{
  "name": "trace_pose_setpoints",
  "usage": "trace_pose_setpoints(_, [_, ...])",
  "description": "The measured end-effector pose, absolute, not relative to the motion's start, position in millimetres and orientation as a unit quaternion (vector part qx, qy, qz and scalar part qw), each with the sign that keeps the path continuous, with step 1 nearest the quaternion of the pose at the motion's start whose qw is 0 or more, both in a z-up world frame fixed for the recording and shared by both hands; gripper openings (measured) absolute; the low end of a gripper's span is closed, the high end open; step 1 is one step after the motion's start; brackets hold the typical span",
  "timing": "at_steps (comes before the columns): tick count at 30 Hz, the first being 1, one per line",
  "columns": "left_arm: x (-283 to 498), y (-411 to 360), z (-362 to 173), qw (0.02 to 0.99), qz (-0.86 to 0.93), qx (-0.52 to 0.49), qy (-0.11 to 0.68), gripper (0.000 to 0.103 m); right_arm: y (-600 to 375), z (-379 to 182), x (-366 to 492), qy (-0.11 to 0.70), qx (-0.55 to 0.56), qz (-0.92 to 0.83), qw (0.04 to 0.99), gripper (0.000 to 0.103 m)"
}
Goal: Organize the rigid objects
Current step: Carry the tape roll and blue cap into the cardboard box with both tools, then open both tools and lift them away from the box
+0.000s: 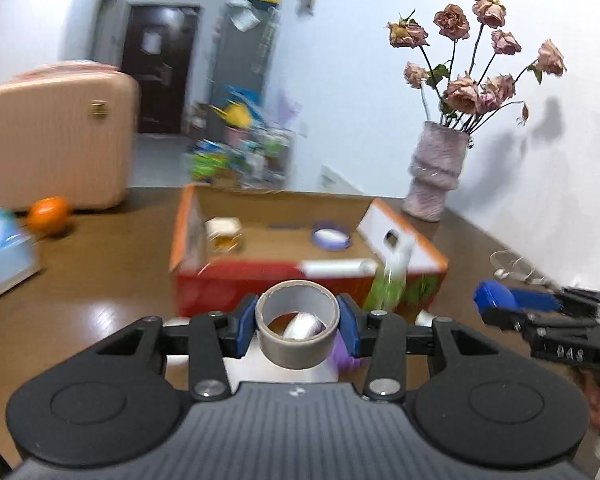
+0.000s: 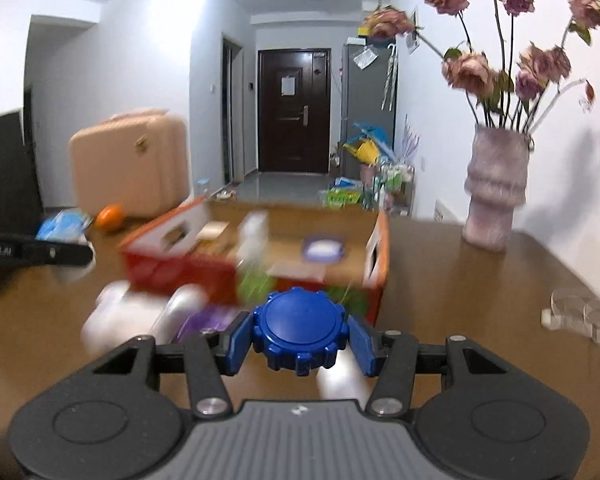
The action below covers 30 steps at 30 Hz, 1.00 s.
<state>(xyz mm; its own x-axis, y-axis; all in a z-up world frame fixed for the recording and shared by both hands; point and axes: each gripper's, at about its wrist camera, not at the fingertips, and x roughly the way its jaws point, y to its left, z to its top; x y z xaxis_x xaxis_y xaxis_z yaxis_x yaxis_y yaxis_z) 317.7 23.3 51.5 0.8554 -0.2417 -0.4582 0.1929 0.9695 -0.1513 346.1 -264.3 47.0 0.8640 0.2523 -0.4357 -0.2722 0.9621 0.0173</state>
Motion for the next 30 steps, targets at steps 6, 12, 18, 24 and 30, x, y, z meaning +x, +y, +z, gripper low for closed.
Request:
trace_pose_setpoints(6, [465, 13, 73, 0.946, -0.143, -0.049, 0.286, 0.042, -270, 82, 512, 0.289, -0.011, 0.187, 0.939, 0.051])
trace_pose_setpoints(12, [596, -14, 55, 0.932, -0.103, -0.007, 0.347, 0.043, -213, 54, 645, 0.375, -0.031, 0.257, 0.890, 0.051])
trace_pose_setpoints(18, [682, -7, 21, 0.908, -0.064, -0.030, 0.413, 0.044, -155, 15, 698, 0.404, -0.131, 0.273, 0.863, 0.051])
trace_pose_setpoints(24, [703, -6, 7, 0.905, -0.050, -0.024, 0.421, 0.065, -143, 8, 713, 0.418, -0.121, 0.270, 0.859, 0.061])
trace_pose_setpoints(30, [685, 7, 21, 0.915, -0.048, -0.025, 0.401, 0.072, -163, 29, 695, 0.405, -0.110, 0.256, 0.871, 0.061])
